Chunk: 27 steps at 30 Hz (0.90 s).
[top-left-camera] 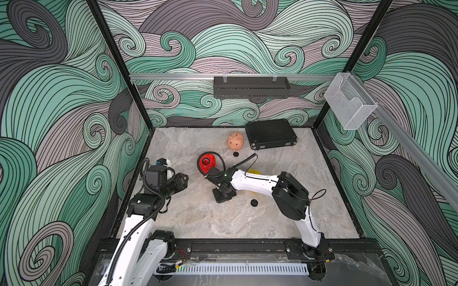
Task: Close piggy banks
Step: Pick up the knob at the center of the board.
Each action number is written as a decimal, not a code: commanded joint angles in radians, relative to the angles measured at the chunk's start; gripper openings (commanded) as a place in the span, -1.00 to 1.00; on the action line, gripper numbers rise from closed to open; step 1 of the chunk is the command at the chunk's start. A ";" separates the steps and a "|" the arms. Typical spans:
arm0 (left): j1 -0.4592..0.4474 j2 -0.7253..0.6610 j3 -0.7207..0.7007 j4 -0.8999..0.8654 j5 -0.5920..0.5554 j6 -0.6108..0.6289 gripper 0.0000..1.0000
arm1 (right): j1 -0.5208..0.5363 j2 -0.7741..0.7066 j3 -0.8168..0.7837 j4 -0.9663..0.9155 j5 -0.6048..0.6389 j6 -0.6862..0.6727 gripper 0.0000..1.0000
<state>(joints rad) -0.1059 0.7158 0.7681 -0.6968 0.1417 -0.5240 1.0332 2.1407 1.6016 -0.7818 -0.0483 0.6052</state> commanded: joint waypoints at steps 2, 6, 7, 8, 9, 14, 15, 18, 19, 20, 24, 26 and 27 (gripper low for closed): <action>0.006 -0.010 0.003 -0.020 -0.005 0.008 0.05 | -0.002 0.040 -0.016 -0.017 0.036 -0.025 -0.66; 0.006 -0.009 0.002 -0.020 -0.005 0.008 0.05 | -0.002 0.065 0.022 -0.070 0.042 -0.096 -0.67; 0.006 -0.009 0.002 -0.020 -0.005 0.009 0.05 | -0.002 0.070 0.033 -0.087 0.048 -0.114 -0.67; 0.006 -0.009 0.001 -0.019 -0.004 0.008 0.05 | -0.001 0.076 0.043 -0.102 0.050 -0.138 -0.67; 0.006 -0.009 0.002 -0.018 -0.004 0.008 0.05 | -0.001 0.080 0.052 -0.115 0.048 -0.166 -0.67; 0.006 -0.008 0.001 -0.020 -0.004 0.009 0.05 | -0.005 0.059 0.045 -0.141 0.054 -0.266 -0.67; 0.006 -0.010 0.001 -0.020 -0.003 0.009 0.05 | -0.005 0.052 0.041 -0.143 0.046 -0.281 -0.67; 0.006 -0.011 0.001 -0.021 -0.004 0.007 0.05 | -0.007 0.026 0.037 -0.143 0.029 -0.307 -0.67; 0.006 -0.010 0.001 -0.021 -0.004 0.007 0.05 | -0.007 0.019 0.039 -0.143 0.024 -0.313 -0.67; 0.006 -0.011 0.001 -0.021 -0.004 0.007 0.05 | -0.008 0.014 0.043 -0.142 0.017 -0.317 -0.67; 0.006 -0.011 0.000 -0.022 -0.004 0.007 0.05 | -0.007 -0.015 0.050 -0.142 0.023 -0.307 -0.67; 0.006 -0.012 0.001 -0.021 -0.004 0.007 0.05 | -0.007 -0.037 0.049 -0.137 0.034 -0.289 -0.67; 0.006 -0.012 0.000 -0.021 -0.004 0.008 0.05 | -0.007 -0.047 0.048 -0.132 0.039 -0.277 -0.66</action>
<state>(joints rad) -0.1059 0.7155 0.7681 -0.6968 0.1417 -0.5240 1.0328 2.1593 1.6569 -0.8886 -0.0319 0.3172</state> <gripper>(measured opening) 0.524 0.168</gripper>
